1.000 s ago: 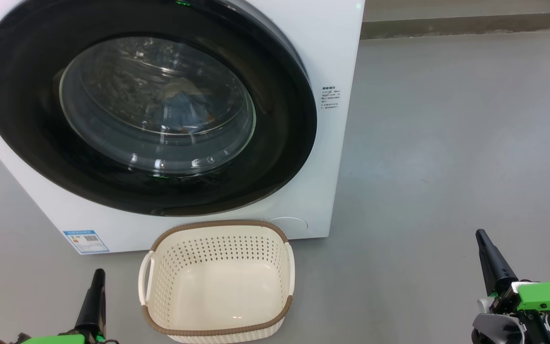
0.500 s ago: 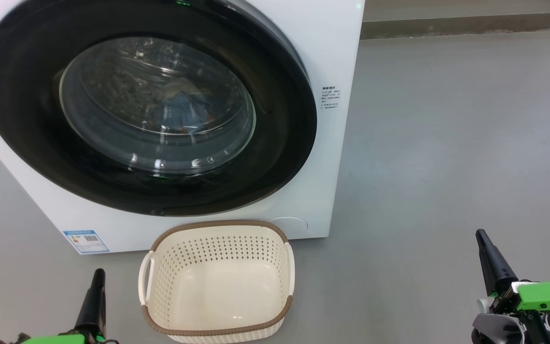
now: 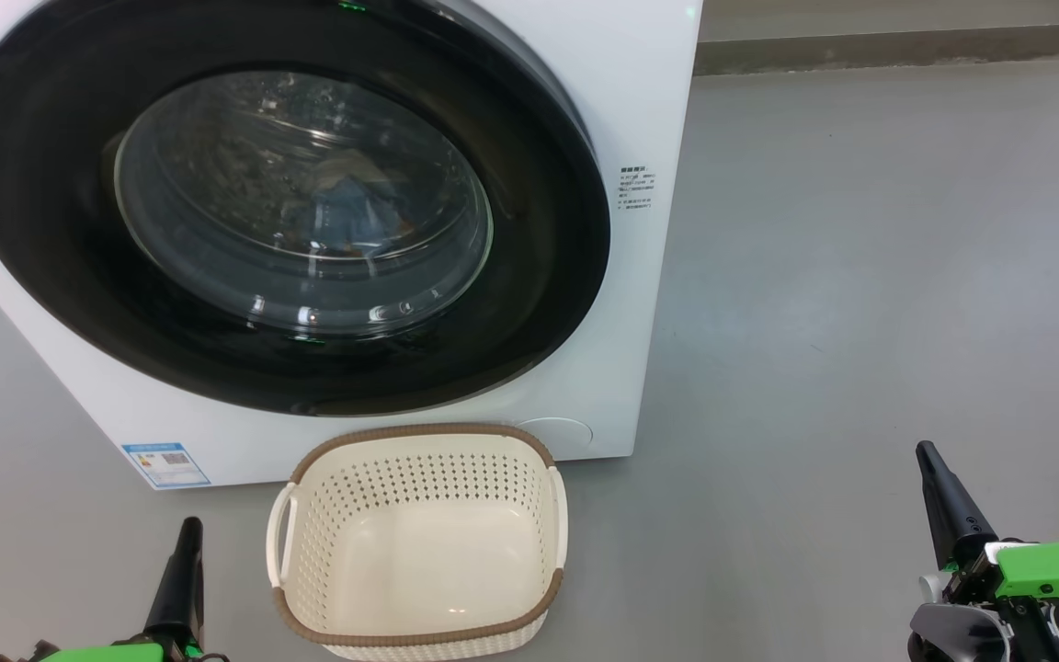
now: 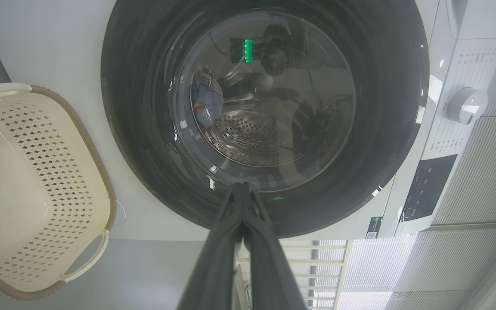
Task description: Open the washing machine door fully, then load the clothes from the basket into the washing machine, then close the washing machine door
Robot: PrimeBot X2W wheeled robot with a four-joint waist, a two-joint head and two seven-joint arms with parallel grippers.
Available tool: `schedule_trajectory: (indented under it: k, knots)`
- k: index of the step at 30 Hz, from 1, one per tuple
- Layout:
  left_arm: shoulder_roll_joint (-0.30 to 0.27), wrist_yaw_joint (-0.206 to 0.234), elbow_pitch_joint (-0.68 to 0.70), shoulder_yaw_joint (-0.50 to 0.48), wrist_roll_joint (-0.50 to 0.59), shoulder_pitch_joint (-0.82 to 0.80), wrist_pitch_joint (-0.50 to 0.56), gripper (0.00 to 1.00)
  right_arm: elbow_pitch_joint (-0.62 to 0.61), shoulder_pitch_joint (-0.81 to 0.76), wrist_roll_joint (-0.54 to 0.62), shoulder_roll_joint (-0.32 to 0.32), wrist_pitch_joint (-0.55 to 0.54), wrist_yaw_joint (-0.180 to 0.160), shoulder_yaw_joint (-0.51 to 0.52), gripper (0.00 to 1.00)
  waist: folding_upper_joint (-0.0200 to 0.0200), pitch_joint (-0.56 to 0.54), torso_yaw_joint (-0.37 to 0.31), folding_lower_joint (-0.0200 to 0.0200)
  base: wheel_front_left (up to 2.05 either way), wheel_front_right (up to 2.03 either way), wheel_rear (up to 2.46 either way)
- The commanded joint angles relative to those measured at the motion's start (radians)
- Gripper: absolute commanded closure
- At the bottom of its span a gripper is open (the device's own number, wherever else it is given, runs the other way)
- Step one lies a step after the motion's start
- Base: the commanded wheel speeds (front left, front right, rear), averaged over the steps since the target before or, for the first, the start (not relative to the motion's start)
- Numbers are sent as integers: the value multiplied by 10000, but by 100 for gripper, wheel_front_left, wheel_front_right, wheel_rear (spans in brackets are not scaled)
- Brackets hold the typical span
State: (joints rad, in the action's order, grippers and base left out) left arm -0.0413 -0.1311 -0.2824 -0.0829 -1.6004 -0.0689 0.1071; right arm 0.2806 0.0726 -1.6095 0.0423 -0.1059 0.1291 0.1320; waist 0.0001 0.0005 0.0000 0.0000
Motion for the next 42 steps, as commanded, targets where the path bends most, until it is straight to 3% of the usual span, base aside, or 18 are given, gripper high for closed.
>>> schedule_trajectory:
  k: [1,42]
  knots:
    - [-89,4,310,-327,-66,-464,73,100,-301,422,6,94,-68,16,-184,100,-1,0,0,0,0,0,0]
    - [-89,4,312,-325,-68,-463,71,100,-301,423,11,90,-73,16,-178,100,-1,0,0,0,0,0,0]
